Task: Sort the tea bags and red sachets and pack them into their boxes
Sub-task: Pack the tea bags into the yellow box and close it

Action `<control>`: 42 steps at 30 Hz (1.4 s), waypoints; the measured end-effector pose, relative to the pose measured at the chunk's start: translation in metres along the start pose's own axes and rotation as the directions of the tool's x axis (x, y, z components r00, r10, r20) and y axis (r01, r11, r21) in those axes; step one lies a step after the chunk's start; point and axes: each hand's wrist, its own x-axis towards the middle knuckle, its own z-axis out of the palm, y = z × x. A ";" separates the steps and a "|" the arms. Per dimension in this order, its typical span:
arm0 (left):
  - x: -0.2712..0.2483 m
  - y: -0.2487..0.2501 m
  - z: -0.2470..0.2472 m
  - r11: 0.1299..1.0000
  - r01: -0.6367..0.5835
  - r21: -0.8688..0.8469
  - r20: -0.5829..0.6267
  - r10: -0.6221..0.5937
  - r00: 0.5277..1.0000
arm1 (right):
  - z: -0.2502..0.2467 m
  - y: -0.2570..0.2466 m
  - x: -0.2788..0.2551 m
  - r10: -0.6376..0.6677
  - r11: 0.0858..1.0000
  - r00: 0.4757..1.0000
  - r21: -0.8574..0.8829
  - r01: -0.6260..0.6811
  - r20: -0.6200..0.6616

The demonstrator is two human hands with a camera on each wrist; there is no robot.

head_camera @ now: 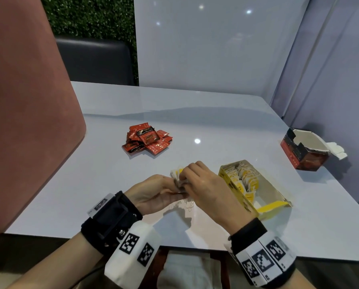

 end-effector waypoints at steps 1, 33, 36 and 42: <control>-0.001 0.000 0.001 0.999 0.000 -0.044 -0.003 0.000 1.000 | 0.001 -0.001 -0.002 0.010 0.999 1.000 0.038 -0.011 0.012; 0.068 0.015 0.108 0.149 -0.383 0.911 0.347 0.224 0.911 | -0.114 0.103 -0.028 0.462 0.864 0.857 0.103 -0.493 0.228; 0.078 -0.011 0.102 -0.269 -0.455 0.849 0.517 0.241 0.822 | -0.117 0.115 -0.047 0.526 0.850 0.802 -0.213 -0.482 0.283; 0.086 -0.034 0.094 -0.580 -0.583 0.569 0.739 0.050 0.671 | -0.098 0.115 -0.057 0.509 0.851 0.754 -0.373 -0.369 0.415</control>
